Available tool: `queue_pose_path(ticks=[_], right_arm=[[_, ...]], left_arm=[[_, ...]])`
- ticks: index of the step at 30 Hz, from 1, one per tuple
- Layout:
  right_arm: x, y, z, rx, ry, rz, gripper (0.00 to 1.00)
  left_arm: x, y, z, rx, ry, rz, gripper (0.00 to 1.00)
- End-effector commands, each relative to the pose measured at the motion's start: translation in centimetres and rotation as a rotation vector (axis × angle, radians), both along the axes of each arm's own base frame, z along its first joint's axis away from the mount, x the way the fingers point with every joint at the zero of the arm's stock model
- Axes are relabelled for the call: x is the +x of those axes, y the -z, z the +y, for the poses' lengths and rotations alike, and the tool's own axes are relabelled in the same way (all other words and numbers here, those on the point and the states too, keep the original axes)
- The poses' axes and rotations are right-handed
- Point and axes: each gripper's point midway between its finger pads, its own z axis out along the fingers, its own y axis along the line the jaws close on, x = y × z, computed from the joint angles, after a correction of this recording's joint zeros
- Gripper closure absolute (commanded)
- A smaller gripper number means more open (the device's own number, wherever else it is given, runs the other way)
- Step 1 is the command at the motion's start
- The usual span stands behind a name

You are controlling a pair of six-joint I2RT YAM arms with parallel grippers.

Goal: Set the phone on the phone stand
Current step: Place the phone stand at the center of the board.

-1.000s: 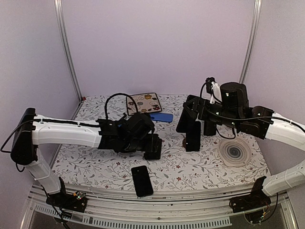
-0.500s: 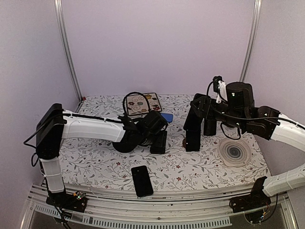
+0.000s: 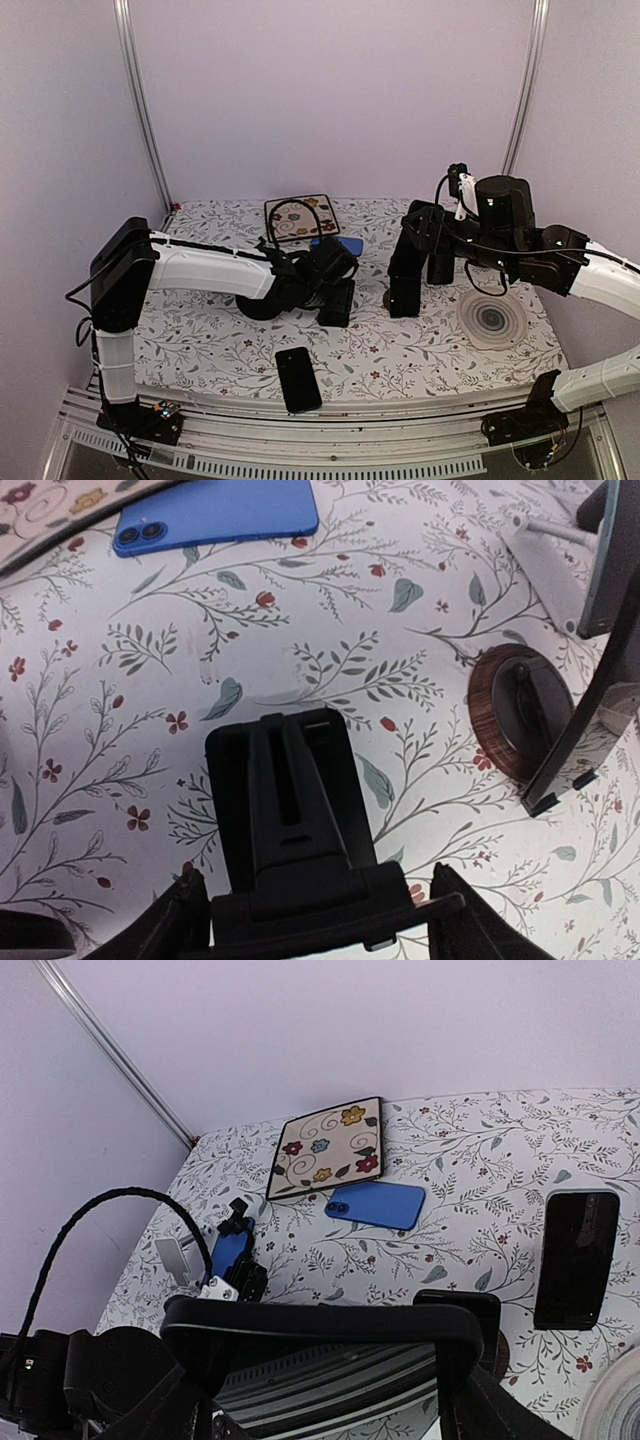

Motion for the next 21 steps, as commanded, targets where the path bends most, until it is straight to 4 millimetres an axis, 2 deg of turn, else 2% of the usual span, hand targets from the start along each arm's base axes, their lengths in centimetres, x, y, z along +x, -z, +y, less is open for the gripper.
queue_pose_path(ticks=[1,9,12,16,18,21], right_arm=[[0.1,-2.1,-0.7,0.051,0.021,-0.056,0.88],[0.2,-2.0,-0.5,0.045,0.019,-0.057,0.88],[0.2,-1.9,-0.5,0.044,0.019,-0.056,0.88],[0.3,-1.7,-0.4,0.042,0.018,-0.053,0.88],[0.3,-1.6,-0.3,0.039,0.016,-0.052,0.88],[0.4,-1.6,-0.2,0.04,0.016,-0.051,0.87]], left_arm=[[0.9,-0.8,-0.5,-0.03,-0.007,-0.012,0.35],[0.8,-2.2,-0.9,-0.059,0.006,-0.019,0.16],[0.7,-2.9,-0.9,-0.072,0.011,-0.025,0.12],[0.7,-2.9,-1.0,-0.076,0.021,-0.022,0.08],[0.6,-4.7,-1.1,-0.11,0.026,-0.04,0.07],[0.5,-5.3,-1.3,-0.125,0.034,-0.043,0.05]])
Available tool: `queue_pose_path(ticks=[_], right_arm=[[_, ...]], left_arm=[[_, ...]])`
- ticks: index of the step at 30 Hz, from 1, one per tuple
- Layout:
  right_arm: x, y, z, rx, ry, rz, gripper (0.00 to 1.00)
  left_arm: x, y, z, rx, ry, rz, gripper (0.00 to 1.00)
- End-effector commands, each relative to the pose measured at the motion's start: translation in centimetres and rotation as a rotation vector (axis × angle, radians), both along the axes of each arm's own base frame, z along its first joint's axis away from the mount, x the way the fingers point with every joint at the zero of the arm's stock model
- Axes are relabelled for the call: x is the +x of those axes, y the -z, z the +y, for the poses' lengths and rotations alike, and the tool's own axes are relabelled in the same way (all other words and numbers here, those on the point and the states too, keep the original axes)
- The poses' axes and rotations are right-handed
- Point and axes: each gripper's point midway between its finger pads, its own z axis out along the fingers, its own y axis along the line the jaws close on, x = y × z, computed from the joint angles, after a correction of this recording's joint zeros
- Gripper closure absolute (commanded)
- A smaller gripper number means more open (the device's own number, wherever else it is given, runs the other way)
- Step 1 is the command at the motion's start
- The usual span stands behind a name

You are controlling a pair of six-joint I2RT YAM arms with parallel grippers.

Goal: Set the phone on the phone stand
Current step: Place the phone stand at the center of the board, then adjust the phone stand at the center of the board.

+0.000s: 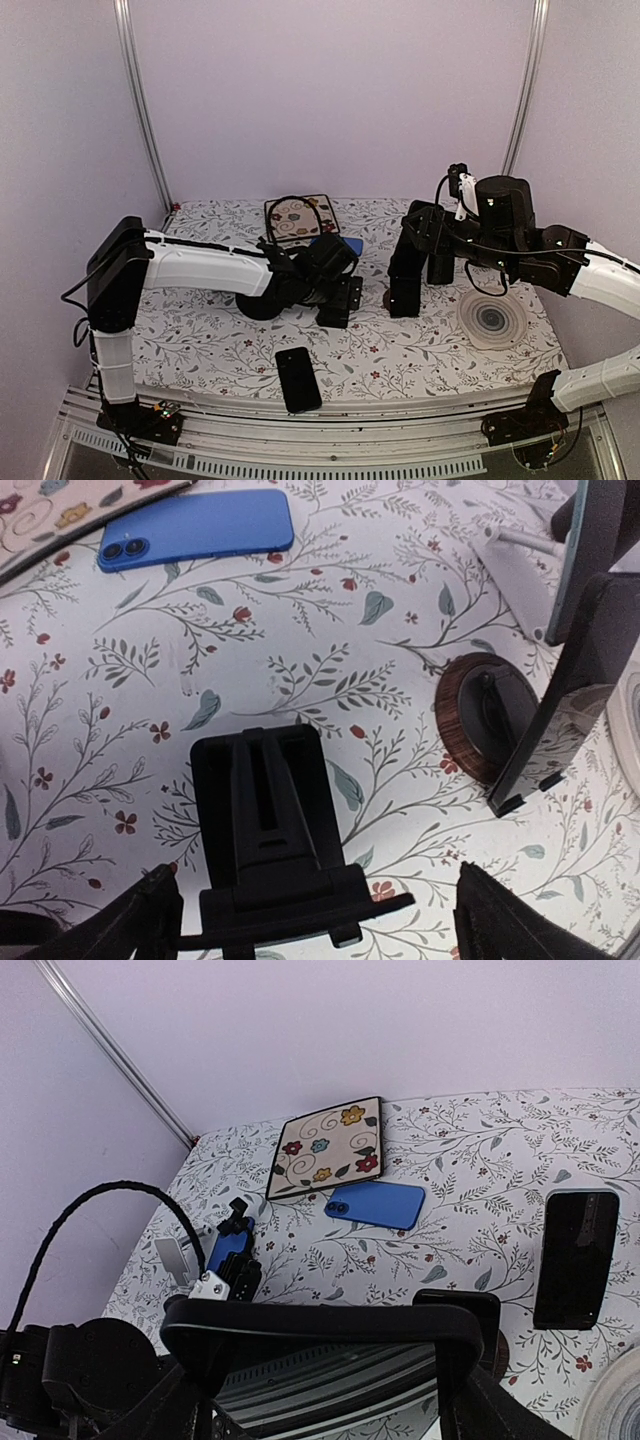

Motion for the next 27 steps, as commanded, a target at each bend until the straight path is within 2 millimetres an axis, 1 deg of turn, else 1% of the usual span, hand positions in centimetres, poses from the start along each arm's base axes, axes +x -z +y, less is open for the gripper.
queue_pose_path(ticks=[1,5,10,13,17,20,27], right_arm=[[0.4,-1.6,-0.1,0.039,0.015,-0.052,0.88],[0.7,-1.4,-0.2,0.025,0.023,-0.053,0.88],[1.0,-1.6,-0.1,0.017,0.028,-0.059,0.88],[1.1,-1.5,0.3,0.014,0.023,-0.052,0.88],[1.2,-1.5,0.4,0.015,0.023,-0.049,0.88],[1.2,-1.5,0.2,0.013,0.031,-0.051,0.88],[1.2,-1.4,0.0,0.006,0.039,-0.048,0.87]], left_arm=[[0.7,-4.5,-0.6,-0.097,0.012,-0.051,0.05],[0.5,-5.1,-0.7,-0.119,0.026,-0.052,0.03],[0.5,-6.3,-0.3,-0.161,0.03,-0.057,0.03],[0.4,-6.4,0.1,-0.197,0.039,-0.048,0.05],[0.1,-5.9,0.6,-0.213,0.061,-0.027,0.03],[-0.5,-5.6,0.9,-0.222,0.079,-0.019,0.03],[-3.0,-4.0,2.0,-0.255,0.143,0.015,0.05]])
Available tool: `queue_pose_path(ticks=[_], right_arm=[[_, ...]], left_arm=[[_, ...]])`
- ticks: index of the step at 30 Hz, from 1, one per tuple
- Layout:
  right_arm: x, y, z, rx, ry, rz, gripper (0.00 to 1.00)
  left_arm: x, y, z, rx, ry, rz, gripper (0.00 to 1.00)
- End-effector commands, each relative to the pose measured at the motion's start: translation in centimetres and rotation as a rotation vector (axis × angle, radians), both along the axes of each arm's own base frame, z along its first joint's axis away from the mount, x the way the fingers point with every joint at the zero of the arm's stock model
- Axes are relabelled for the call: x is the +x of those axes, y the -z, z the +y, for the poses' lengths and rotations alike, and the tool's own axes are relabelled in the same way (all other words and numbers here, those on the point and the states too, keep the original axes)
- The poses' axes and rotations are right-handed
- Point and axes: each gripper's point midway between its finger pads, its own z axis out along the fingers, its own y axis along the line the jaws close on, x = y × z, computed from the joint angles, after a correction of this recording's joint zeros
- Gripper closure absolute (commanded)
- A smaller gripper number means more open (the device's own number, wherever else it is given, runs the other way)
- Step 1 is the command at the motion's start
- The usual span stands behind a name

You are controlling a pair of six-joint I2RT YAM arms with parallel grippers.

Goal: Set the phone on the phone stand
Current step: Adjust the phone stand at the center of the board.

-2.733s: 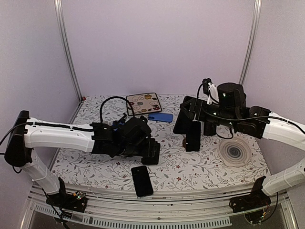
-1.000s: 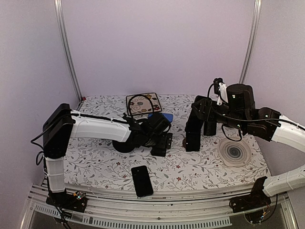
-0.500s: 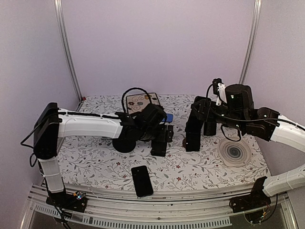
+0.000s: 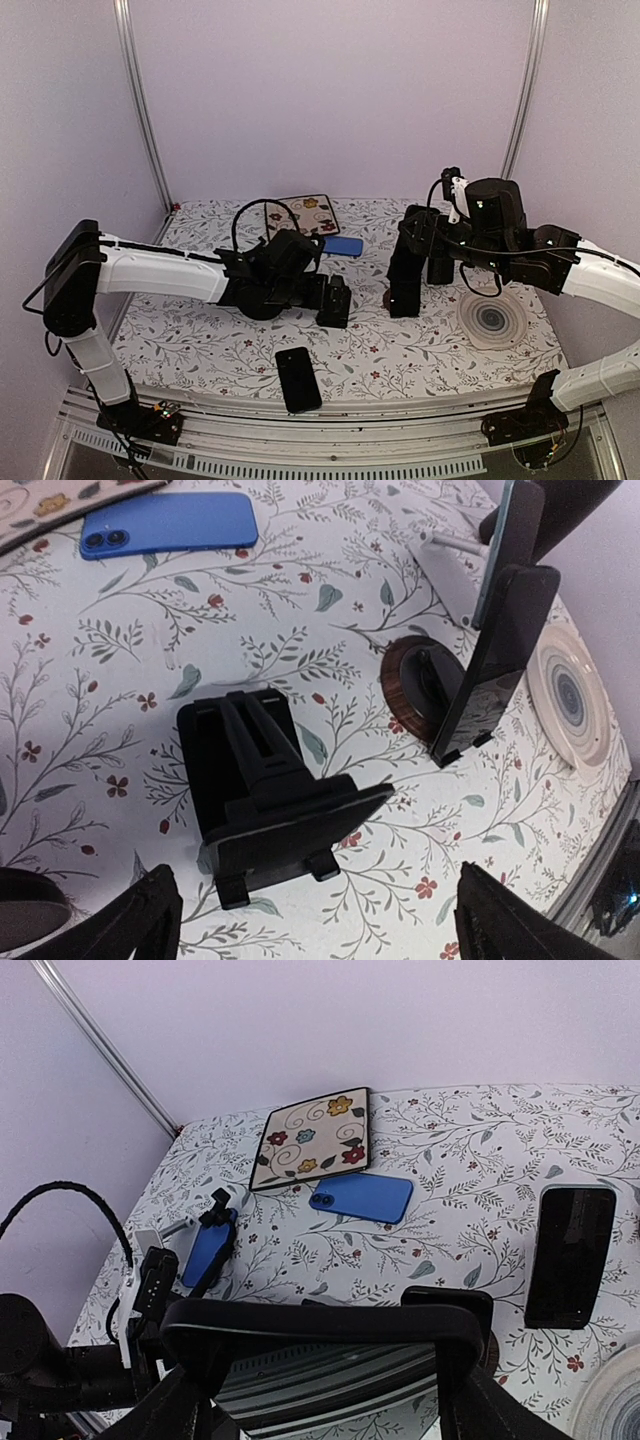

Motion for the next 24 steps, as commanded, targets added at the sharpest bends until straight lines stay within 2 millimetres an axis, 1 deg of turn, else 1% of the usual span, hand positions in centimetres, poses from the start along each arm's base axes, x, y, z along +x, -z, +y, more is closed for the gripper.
queue_pose_path(ticks=[1,4,7,8,9,10,14,18,21,24], right_arm=[[0.6,-2.7,-0.3,0.052,0.032,-0.061,0.87],[0.6,-2.7,-0.4,0.048,0.035,-0.062,0.87],[0.6,-2.5,-0.5,0.043,0.036,-0.062,0.87],[0.7,-2.5,-0.5,0.044,0.037,-0.061,0.87],[0.6,-2.5,-0.5,0.043,0.037,-0.061,0.87],[0.6,-2.5,-0.5,0.042,0.037,-0.06,0.87],[0.6,-2.2,-0.7,0.038,0.042,-0.058,0.87],[0.5,-2.2,-0.7,0.04,0.042,-0.055,0.87],[0.5,-2.2,-0.7,0.042,0.043,-0.055,0.87],[0.4,-2.1,-0.9,0.037,0.046,-0.054,0.88]], left_arm=[[-1.4,-0.9,0.0,-0.079,0.067,-0.018,0.06],[-2.3,-0.2,0.8,-0.08,0.079,-0.017,0.08],[-2.9,0.3,1.5,-0.074,0.082,-0.016,0.15],[-3.1,0.4,1.7,-0.074,0.084,-0.015,0.22],[-3.2,0.6,1.9,-0.072,0.085,-0.016,0.27],[-3.4,0.8,2.2,-0.066,0.087,-0.013,0.32],[-3.8,2.1,3.0,-0.031,0.082,0.006,0.56],[-3.7,3.0,3.4,0.002,0.071,0.013,0.81],[-3.3,3.5,3.4,0.032,0.064,0.011,1.0],[-2.8,4.1,3.6,0.076,0.05,0.01,1.0]])
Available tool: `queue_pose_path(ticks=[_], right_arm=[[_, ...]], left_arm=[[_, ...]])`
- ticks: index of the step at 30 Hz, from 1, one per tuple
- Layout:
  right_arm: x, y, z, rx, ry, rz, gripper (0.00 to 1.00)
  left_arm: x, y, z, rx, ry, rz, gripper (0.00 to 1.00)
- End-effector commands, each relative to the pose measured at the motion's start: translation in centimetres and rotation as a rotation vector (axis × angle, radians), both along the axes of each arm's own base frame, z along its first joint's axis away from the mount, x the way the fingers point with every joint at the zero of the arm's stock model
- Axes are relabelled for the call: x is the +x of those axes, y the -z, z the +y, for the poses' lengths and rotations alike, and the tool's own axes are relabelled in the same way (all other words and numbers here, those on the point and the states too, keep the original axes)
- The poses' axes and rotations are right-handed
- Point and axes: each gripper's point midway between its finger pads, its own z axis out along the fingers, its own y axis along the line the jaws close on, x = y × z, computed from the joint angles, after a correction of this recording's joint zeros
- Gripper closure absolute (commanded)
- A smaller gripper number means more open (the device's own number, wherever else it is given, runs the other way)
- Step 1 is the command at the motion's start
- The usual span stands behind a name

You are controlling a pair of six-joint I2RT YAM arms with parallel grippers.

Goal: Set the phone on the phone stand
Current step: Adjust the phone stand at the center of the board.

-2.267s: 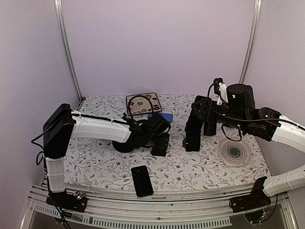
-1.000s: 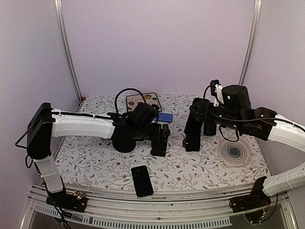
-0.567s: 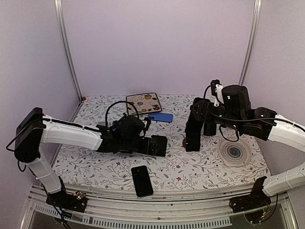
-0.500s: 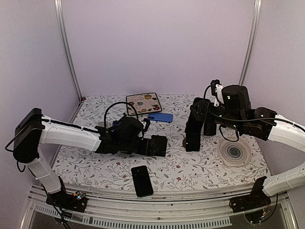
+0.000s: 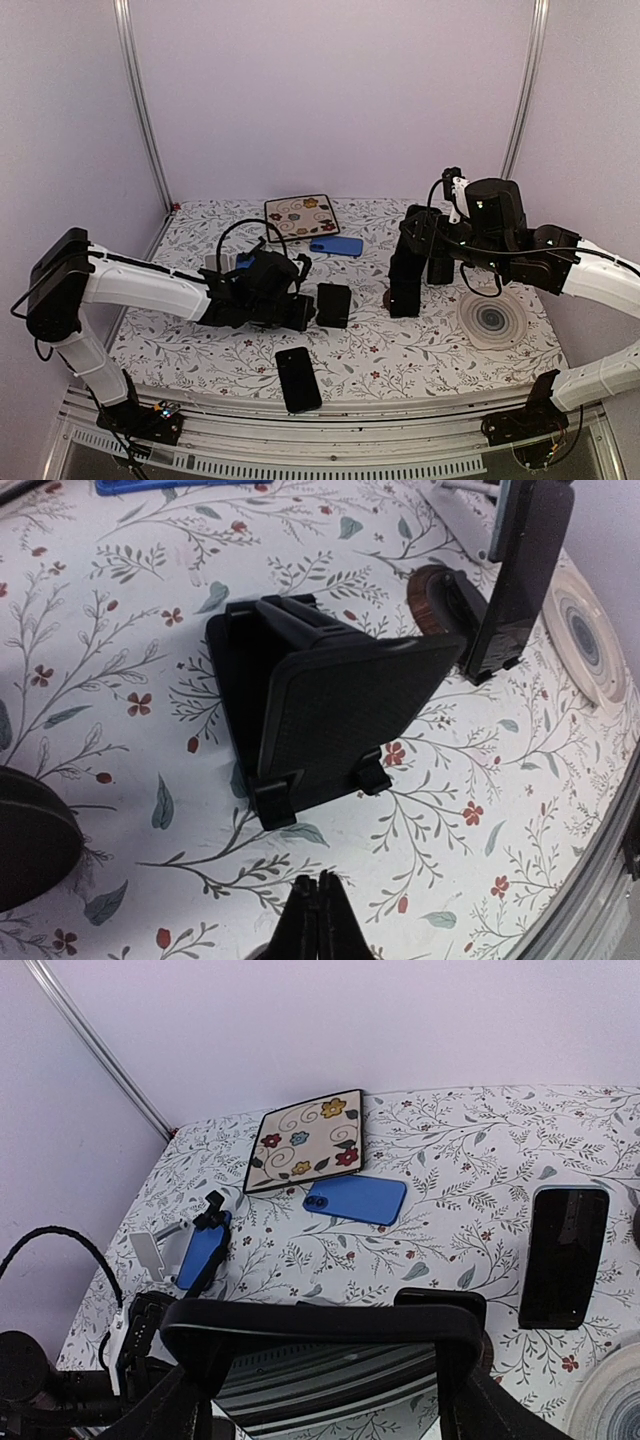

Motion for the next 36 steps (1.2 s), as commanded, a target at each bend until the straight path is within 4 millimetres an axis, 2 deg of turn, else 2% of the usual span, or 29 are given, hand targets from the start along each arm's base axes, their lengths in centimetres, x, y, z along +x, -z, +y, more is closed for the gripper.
queue_pose_path(ticks=[1,14,23,36], right_arm=[[0.3,-2.2,-0.7,0.046,0.033,-0.053,0.88],[0.1,-2.2,-1.3,0.037,0.046,-0.054,0.87],[0.1,-2.4,-1.3,0.036,0.047,-0.059,0.88],[0.1,-2.4,-1.4,0.033,0.044,-0.06,0.88]], left_arm=[[0.9,1.1,0.2,0.073,-0.017,-0.012,1.0],[2.4,4.4,0.2,0.178,-0.04,0.002,1.0],[2.8,5.8,0.5,0.223,-0.059,0.005,1.0],[2.3,5.9,-2.1,0.192,-0.013,0.001,1.0]])
